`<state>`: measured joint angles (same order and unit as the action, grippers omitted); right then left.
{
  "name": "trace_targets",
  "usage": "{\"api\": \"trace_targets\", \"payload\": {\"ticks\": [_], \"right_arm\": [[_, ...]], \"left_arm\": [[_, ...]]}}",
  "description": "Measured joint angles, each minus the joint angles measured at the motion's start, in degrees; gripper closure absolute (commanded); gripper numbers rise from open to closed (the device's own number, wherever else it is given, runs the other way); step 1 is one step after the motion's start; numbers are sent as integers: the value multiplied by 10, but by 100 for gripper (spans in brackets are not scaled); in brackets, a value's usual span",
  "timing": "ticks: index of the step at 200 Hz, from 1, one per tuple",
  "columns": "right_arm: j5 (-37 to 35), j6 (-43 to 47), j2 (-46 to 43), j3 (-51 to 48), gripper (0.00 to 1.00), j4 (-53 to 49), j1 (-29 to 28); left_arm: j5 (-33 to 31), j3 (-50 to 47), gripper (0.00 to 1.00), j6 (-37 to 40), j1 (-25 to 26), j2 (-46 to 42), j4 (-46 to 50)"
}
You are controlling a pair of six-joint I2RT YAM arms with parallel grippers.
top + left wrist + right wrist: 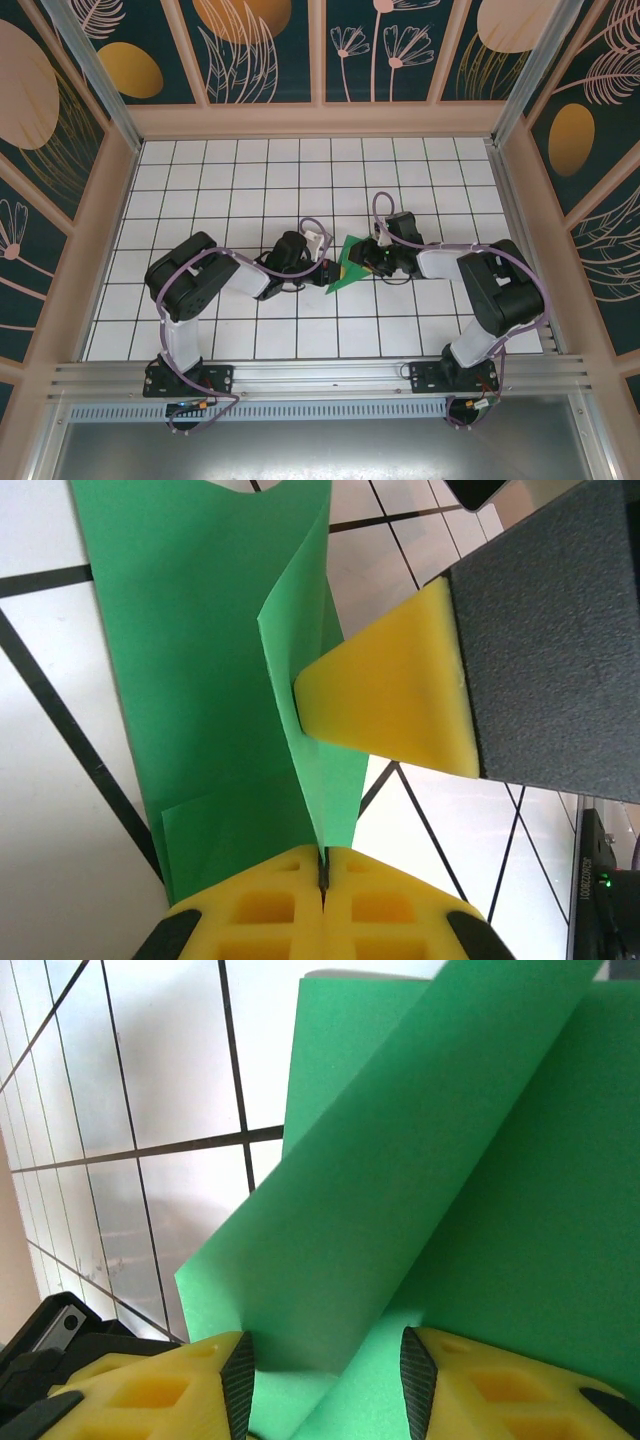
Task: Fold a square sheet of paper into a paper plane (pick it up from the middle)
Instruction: Fourth fold the wing at the center of the table.
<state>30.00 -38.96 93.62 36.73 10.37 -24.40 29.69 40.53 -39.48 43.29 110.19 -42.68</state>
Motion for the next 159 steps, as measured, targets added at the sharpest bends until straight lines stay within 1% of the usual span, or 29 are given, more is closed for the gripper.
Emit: {"api": "trace_targets", "payload": {"ticks": [25,53,106,131,159], "right_arm": [[-3,-6,3,4,54,-3,0],[-6,-11,9,13,54,-12,0],[-20,-28,19,33,53,-33,-5],[-26,-37,22,42,53,-47,-5],[-33,-45,24,48,53,-57,-7]], "left_arm": [[3,5,87,-3,-3,0,9],[14,11,78,-9,-5,1,12],[20,19,71,-11,-6,4,20],[10,18,68,-6,-7,-5,45],[-15,8,64,0,-7,-45,74]]}}
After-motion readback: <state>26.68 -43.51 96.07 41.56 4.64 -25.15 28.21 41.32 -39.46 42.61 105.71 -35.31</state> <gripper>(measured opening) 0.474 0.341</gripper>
